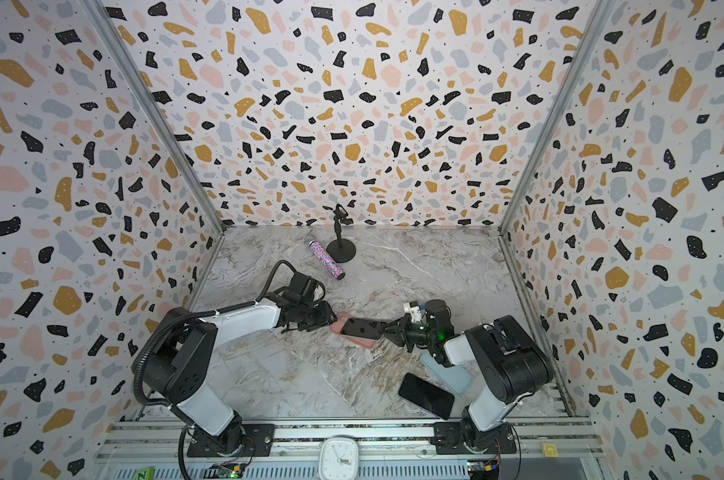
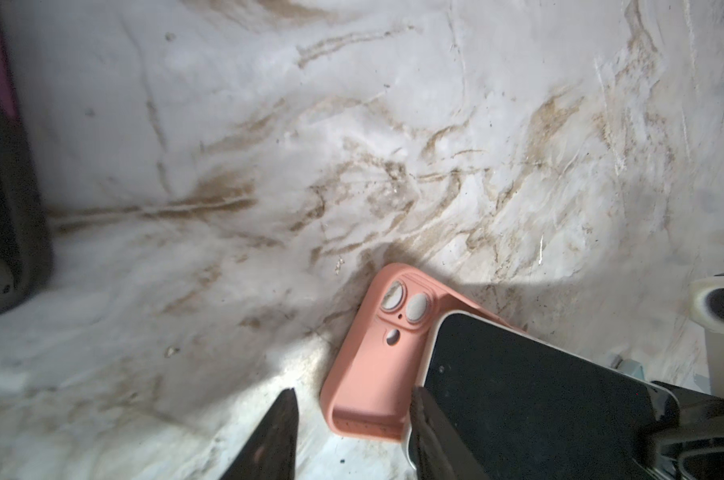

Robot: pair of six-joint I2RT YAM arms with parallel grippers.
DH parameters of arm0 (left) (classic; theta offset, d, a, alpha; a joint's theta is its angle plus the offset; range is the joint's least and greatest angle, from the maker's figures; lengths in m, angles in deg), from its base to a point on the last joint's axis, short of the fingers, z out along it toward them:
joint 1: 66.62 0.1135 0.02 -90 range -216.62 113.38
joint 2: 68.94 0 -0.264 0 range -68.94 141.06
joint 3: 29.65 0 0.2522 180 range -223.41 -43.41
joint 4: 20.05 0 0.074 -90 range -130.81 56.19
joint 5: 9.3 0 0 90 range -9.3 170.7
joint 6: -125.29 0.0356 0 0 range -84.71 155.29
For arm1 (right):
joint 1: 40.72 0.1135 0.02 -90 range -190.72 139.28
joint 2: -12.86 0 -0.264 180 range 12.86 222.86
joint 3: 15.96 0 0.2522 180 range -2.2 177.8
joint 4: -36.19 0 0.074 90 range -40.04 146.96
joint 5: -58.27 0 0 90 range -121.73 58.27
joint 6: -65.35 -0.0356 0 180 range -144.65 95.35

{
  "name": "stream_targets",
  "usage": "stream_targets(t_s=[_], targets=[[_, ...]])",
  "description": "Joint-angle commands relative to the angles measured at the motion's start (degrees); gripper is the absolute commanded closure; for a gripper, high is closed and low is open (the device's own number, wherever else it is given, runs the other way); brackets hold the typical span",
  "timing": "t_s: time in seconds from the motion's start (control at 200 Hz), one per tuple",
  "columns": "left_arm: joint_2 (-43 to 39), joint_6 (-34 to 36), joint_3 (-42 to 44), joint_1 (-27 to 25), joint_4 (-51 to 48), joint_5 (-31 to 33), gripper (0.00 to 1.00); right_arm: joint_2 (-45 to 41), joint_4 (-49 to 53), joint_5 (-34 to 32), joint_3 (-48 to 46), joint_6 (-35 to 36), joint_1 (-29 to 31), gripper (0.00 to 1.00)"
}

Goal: Put the phone into the phone case

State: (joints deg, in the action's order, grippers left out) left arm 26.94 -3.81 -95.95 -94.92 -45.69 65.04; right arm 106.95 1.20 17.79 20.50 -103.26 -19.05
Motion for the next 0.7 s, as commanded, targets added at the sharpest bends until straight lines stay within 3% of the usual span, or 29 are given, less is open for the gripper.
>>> stream_targets(t_s=[0.0,0.34,0.696], targets=[[0.75,0.86,-1.61,0.17,1.76,-2.03,0.54,-0.01,-3.97,1.25,1.86,-0.16,0.19,1.0],[2.34,1.12,-1.6,0.18,3.51,-4.07,0.54,2.04,-4.28,-0.11,1.39,0.55,0.21,1.0],[3.18,1.21,-2.29,0.17,4.58,-5.65,0.54,2.63,1.0,-3.21,0.45,6.08,0.56,1.0]])
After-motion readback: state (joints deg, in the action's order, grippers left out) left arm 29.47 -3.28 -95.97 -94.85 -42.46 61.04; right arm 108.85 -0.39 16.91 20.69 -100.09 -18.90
